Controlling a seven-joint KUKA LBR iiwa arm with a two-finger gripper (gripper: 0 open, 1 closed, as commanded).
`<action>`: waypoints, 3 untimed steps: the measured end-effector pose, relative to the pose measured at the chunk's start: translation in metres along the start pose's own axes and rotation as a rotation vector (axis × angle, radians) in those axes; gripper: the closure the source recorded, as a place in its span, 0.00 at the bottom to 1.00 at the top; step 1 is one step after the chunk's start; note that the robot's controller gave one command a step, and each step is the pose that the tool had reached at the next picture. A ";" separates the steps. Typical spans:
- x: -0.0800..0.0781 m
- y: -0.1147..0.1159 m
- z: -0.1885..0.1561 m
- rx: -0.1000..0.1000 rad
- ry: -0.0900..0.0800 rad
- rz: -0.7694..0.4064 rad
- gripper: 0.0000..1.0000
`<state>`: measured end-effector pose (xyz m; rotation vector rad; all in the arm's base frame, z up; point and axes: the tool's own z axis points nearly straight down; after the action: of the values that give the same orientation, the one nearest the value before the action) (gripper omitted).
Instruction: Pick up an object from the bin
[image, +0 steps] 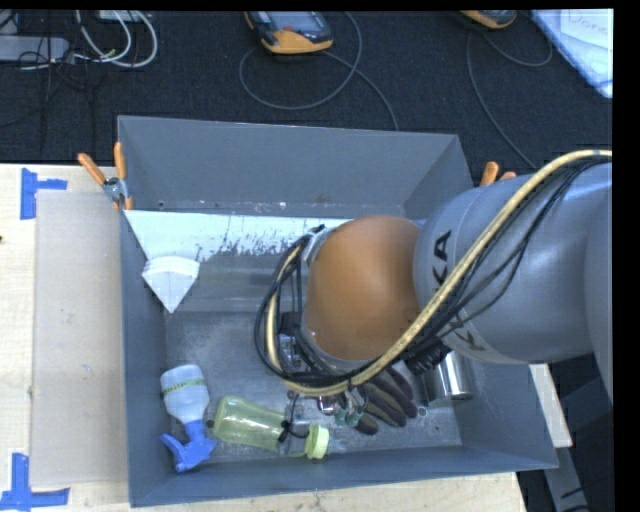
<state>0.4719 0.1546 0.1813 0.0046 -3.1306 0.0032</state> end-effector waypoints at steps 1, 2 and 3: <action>-0.002 -0.001 -0.004 -0.002 -0.008 0.004 0.00; -0.009 -0.033 0.036 -0.002 -0.007 -0.074 0.00; -0.006 -0.054 0.073 0.000 -0.003 -0.332 0.00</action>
Offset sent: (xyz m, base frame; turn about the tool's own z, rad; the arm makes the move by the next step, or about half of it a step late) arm 0.0121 -0.0624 -0.0707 -0.1241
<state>0.4774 0.1009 0.1083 0.5226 -3.0897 0.0007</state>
